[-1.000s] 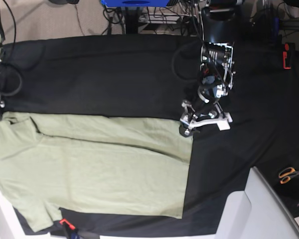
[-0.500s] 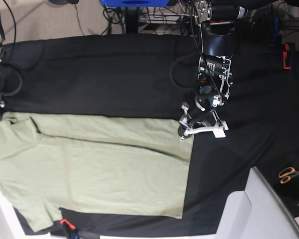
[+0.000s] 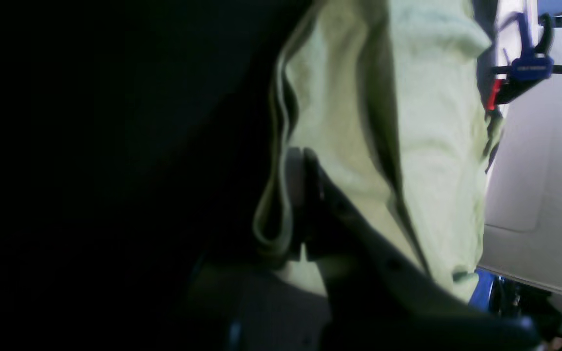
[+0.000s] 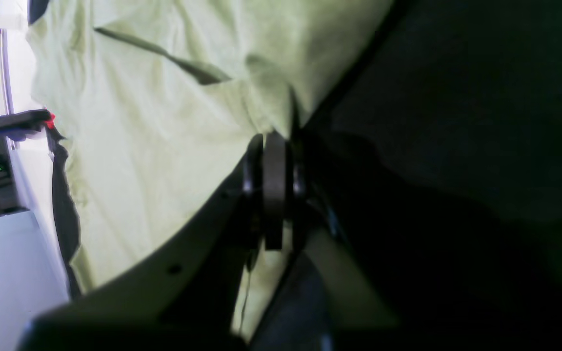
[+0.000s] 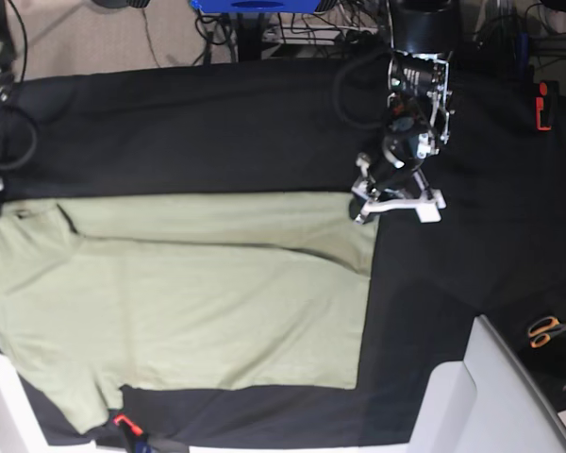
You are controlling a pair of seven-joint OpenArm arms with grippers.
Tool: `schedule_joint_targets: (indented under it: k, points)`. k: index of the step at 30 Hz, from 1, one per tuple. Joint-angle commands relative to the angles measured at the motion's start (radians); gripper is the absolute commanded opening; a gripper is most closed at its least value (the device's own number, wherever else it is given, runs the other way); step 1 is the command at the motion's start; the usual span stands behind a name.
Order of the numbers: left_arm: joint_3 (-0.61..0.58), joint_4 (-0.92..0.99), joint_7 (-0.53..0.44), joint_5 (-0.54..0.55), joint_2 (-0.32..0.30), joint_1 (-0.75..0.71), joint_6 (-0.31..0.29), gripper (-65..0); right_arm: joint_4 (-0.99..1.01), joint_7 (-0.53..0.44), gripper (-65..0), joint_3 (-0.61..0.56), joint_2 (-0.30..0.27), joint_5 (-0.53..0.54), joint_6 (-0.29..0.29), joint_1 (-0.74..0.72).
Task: Fold the T-shirt properly
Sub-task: 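Pull the hem corner away from the right gripper to stretch the shirt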
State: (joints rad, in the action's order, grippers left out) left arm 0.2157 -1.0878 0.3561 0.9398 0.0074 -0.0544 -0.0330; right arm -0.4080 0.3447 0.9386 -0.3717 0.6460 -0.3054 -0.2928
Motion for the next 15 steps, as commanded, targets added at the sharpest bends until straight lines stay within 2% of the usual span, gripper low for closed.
schedule_joint_targets:
  k: [1, 7, 15]
  points:
    - [0.011, -0.010, -0.010, -0.008, -0.011, -0.012, 0.025, -65.0, -0.048, 0.004, -65.0, 0.004, -0.008, 0.004, 0.002, 0.000]
    - [0.011, -0.121, -0.010, -0.008, -0.030, -0.083, 0.025, -65.0, -0.288, 0.089, -65.0, 0.015, 0.070, 0.007, 0.007, 0.096]
    - [0.012, -0.199, -0.010, -0.009, -0.071, -0.166, 0.025, -65.0, -0.467, 0.247, -65.0, 0.147, 0.158, 0.004, 0.008, 0.159]
